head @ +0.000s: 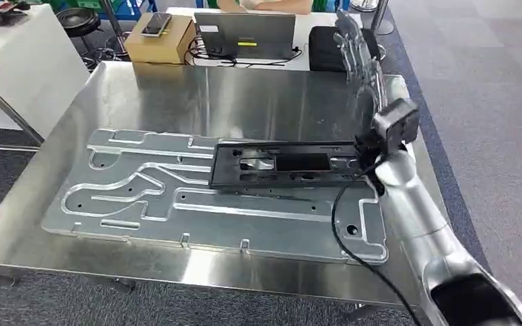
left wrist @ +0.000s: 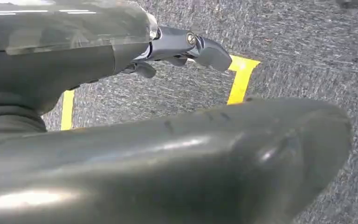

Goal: Take the parts from the cabinet and place them on the table.

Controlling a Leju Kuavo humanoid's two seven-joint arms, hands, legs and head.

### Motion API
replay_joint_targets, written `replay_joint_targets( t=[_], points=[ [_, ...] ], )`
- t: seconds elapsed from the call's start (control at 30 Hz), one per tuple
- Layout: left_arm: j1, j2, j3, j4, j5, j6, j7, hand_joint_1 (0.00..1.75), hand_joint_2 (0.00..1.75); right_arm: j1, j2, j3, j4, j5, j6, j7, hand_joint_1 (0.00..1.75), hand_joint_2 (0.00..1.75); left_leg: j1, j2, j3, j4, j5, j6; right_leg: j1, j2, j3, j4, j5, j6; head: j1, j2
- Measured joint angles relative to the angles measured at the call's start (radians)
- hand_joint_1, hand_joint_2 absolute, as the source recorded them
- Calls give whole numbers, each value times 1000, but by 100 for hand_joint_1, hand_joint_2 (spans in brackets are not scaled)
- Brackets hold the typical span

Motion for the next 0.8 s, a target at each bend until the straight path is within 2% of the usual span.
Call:
replay_joint_targets(
  t=[0.03, 0.07, 0.1, 0.17, 0.2, 0.23, 0.27, 0.3, 0.33, 0.37, 0.4, 0.43, 0.47, 0.5, 0.53, 0.57, 0.6, 0.7, 0.73, 0.77, 0.8],
  points=[
    [1, 2, 9, 0, 0, 0, 0, 0, 0, 44, 0, -18, -56, 71, -54, -11, 0, 0, 2, -3, 48, -91, 38, 2, -1, 5, 3, 1, -3, 4, 0, 0],
    [3, 2, 20, 0, 0, 0, 2, 0, 0, 91, 0, -37, -106, 126, -103, -21, 0, 0, 5, -23, 78, -141, 31, 6, 2, 8, 1, 2, -5, 9, 0, 0],
    [6, 3, 30, 0, 0, 0, 2, 0, 0, 136, 0, -60, -154, 166, -143, -31, 0, 0, -1, -19, 77, -147, 38, 16, 4, 15, -1, 5, -3, 16, 1, 0],
    [13, 5, 47, 0, 0, 0, 4, 0, 0, 219, 3, -98, -223, 192, -178, -40, 0, 0, -6, -9, 76, -142, 38, 23, 1, 24, -3, -1, 4, 28, 0, 0],
    [14, 5, 56, 0, 0, 0, 4, 0, 0, 258, 3, -121, -249, 205, -193, -41, 0, 0, -6, -5, 77, -145, 41, 32, 2, 27, -2, -3, 7, 35, 0, 0],
    [14, 5, 63, 0, 0, 0, 3, 0, 0, 300, 4, -152, -280, 226, -212, -42, 0, 0, 1, 3, 78, -162, 50, 46, -1, 27, -3, 1, -2, 42, 0, 0],
    [14, 5, 73, 0, 0, -2, 2, 0, 0, 347, 8, -183, -302, 247, -231, -44, 0, 0, -1, 7, 76, -166, 56, 55, -2, 23, -11, 25, -35, 45, 0, 0],
    [15, 6, 78, 0, 0, -3, 2, 0, 0, 387, 12, -209, -320, 260, -242, -50, 0, 0, -2, 9, 72, -168, 60, 62, -1, 21, -31, 78, -83, 46, 0, 0],
    [16, 6, 82, 0, 0, -3, 1, 0, 0, 431, 17, -234, -335, 268, -249, -59, 0, 0, -4, 12, 66, -167, 63, 66, -1, 21, -60, 158, -133, 49, 0, 0],
    [18, 6, 84, 0, 0, -4, -1, 0, 0, 472, 24, -256, -347, 272, -255, -68, 0, 0, -7, 16, 59, -167, 67, 69, -2, 21, -85, 231, -171, 50, 0, 0],
    [21, 6, 85, 0, 0, -5, -3, 0, 0, 515, 31, -283, -359, 280, -261, -76, 0, 0, -9, 19, 52, -166, 72, 70, -2, 21, -99, 283, -191, 51, 0, 0],
    [22, 6, 88, 0, 0, -6, -6, 0, 0, 556, 40, -308, -368, 288, -269, -82, 0, 0, -11, 21, 43, -164, 77, 69, -1, 21, -89, 286, -183, 50, 0, 0],
    [24, 6, 90, 0, 0, -8, -9, 0, 0, 590, 50, -332, -377, 294, -278, -87, 0, 0, -12, 23, 35, -161, 82, 68, -1, 20, -59, 248, -157, 48, 0, 0],
    [26, 6, 91, 0, 0, -13, -13, 0, 0, 624, 63, -360, -388, 300, -287, -95, 0, 0, -13, 25, 25, -158, 87, 66, 0, 17, -4, 168, -119, 44, 0, 0],
    [26, 6, 91, 0, 0, -15, -17, 0, 0, 650, 76, -381, -398, 302, -295, -103, 0, 0, -15, 27, 18, -155, 92, 64, 1, 9, 56, 79, -93, 39, 0, 0],
    [26, 6, 91, 0, 0, -18, -19, 0, 0, 672, 90, -399, -410, 302, -301, -108, 0, 0, -15, 30, 14, -152, 98, 60, 4, -4, 114, -1, -98, 31, 0, 0],
    [27, 6, 91, 0, 0, -21, -21, 0, 0, 695, 105, -416, -420, 301, -305, -112, 0, 0, -19, 31, 13, -152, 103, 53, 12, -11, 121, -18, -97, 29, 0, 0],
    [29, 6, 91, 0, 0, -22, -22, 0, 0, 761, 148, -467, -444, 311, -319, -117, 0, 0, -13, 39, 21, -161, 124, 35, 20, -1, 109, -19, -81, 13, 0, 0],
    [32, 8, 91, 1, 0, -22, -22, 0, 0, 782, 160, -485, -451, 324, -327, -116, 0, 0, -20, 38, 17, -164, 132, 26, 8, -1, 102, -31, -64, 4, 1, 0],
    [32, 8, 91, 1, 0, -24, -21, 0, 0, 793, 164, -494, -454, 338, -334, -113, 0, 0, -13, 31, 7, -145, 92, 21, 6, -2, 92, -31, -51, -2, 0, 0],
    [33, 8, 92, 1, 0, -24, -20, 0, 0, 806, 164, -501, -458, 347, -337, -109, 0, 0, -12, 26, -8, -101, 29, 17, 5, 1, 78, -31, -42, -10, 0, 0]
  ],
)
